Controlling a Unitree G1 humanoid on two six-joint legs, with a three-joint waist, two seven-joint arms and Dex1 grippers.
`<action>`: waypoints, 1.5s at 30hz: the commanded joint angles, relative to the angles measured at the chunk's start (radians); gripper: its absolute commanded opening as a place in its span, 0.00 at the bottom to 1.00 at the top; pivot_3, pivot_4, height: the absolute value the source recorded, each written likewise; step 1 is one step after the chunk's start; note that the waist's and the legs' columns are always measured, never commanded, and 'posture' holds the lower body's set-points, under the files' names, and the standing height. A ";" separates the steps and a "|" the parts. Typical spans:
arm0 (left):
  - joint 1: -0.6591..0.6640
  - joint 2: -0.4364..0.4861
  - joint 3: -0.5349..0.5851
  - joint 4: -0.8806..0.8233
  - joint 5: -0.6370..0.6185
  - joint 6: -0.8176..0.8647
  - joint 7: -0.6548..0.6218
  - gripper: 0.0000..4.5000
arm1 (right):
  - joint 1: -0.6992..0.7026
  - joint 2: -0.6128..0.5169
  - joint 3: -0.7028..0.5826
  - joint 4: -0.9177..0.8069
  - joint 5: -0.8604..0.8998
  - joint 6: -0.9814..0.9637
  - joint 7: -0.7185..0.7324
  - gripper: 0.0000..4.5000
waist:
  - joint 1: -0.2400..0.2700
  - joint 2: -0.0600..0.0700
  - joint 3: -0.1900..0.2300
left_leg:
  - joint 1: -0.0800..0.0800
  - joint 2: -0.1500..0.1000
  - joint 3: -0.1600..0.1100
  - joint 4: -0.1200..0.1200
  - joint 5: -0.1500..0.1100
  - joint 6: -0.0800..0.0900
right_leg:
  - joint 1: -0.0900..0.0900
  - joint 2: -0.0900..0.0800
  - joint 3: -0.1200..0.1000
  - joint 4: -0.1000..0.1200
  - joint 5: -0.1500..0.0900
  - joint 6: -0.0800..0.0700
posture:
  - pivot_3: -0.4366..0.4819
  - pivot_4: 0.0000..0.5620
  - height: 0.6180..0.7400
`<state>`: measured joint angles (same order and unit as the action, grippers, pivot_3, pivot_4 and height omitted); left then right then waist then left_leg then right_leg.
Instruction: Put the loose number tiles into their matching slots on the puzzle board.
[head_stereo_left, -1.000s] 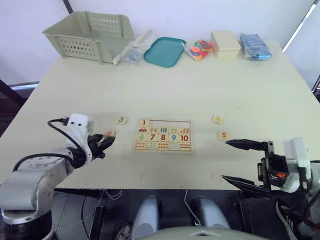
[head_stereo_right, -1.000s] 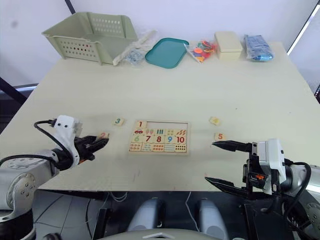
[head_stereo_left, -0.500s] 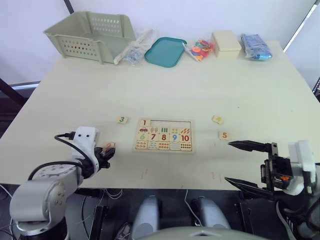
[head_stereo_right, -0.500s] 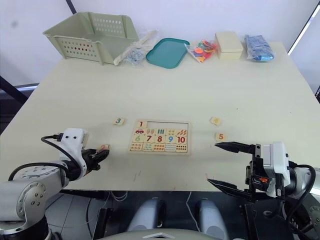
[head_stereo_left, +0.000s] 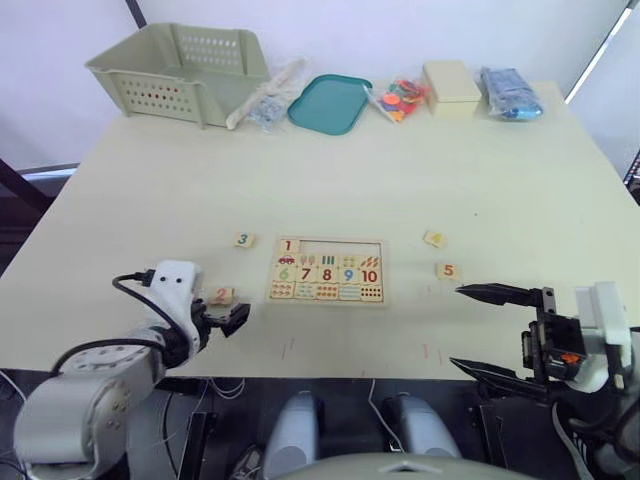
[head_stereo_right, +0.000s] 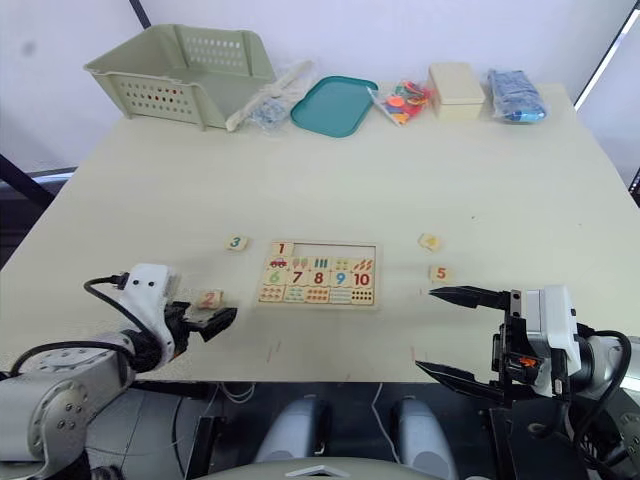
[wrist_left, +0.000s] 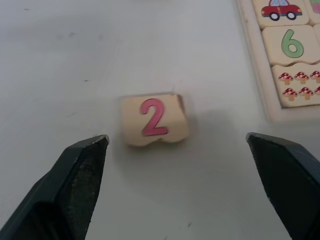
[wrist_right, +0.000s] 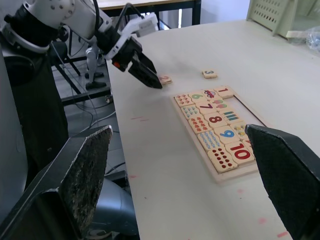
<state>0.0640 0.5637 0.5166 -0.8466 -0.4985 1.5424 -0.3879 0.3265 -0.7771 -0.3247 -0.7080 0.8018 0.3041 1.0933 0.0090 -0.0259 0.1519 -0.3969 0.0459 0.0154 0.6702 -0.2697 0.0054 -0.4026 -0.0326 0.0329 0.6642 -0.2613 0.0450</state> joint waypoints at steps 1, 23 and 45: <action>0.061 0.143 0.136 0.011 -0.094 -0.067 -0.203 0.99 | -0.012 0.001 -0.011 -0.018 0.031 -0.003 0.000 1.00 | 0.002 0.001 0.000 | 0.000 0.000 0.000 0.000 0.000 0.000 | 0.000 0.000 0.000 0.000 0.000 0.000 | 0.48 0.27 1.00; -0.306 0.685 -0.472 1.119 0.152 -1.462 -1.227 0.99 | -0.018 -0.026 -0.024 -0.103 0.104 0.056 -0.058 1.00 | 0.004 0.002 0.001 | -0.001 0.001 0.004 -0.001 0.000 0.000 | -0.001 0.000 -0.002 -0.001 -0.001 -0.001 | 0.48 0.27 1.00; -0.638 0.559 -0.816 1.508 0.261 -1.844 -1.227 0.58 | 0.009 -0.012 -0.015 -0.134 0.069 0.043 -0.092 1.00 | 0.004 0.001 0.001 | -0.002 0.001 0.004 0.000 0.000 0.000 | -0.001 0.000 -0.002 -0.001 0.000 0.000 | 0.48 0.27 1.00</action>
<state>-0.5594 1.1179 -0.3041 0.6531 -0.2393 -0.2757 -1.5794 0.3355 -0.7914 -0.3292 -0.8110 0.8666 0.3646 1.0011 0.0135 -0.0251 0.1528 -0.3992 0.0471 0.0193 0.6705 -0.2699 0.0056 -0.4034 -0.0321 0.0313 0.6635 -0.2616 0.0449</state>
